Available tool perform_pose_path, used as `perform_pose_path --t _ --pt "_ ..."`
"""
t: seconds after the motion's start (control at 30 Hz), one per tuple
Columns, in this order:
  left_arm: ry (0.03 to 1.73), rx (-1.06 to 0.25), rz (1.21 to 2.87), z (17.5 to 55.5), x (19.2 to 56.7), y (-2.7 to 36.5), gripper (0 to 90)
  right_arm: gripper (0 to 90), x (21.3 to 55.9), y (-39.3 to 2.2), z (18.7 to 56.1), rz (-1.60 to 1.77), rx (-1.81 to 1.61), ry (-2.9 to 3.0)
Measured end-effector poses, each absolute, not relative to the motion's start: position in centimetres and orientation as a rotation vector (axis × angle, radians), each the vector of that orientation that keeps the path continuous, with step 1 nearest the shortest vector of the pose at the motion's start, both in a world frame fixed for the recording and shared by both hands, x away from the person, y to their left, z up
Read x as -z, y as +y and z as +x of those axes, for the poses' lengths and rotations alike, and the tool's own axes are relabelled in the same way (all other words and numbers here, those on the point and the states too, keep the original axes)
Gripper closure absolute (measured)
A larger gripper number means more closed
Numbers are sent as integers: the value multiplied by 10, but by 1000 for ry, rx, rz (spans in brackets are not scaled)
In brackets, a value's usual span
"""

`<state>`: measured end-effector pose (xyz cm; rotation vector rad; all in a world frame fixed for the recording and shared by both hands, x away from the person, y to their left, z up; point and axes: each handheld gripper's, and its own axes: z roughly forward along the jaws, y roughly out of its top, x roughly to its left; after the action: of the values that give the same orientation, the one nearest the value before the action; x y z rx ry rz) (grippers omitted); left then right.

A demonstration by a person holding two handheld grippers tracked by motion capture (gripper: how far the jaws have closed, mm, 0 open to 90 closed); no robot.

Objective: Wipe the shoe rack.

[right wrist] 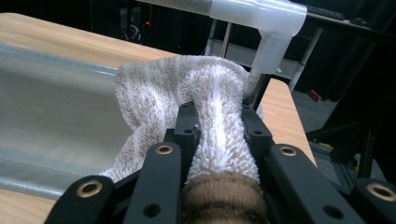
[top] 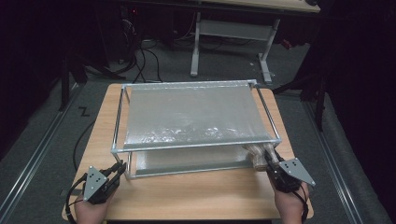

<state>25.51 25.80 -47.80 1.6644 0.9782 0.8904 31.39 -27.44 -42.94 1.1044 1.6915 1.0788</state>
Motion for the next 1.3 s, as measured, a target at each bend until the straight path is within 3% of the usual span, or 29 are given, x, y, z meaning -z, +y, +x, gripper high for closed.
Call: perform_pose_path --t 0.37,1.3 --pt "972 -887 1673 254 478 259 790 734 410 -266 289 1051 -1110 1653" --pt "950 -877 1687 254 478 258 787 731 482 -281 322 1312 -967 1869"
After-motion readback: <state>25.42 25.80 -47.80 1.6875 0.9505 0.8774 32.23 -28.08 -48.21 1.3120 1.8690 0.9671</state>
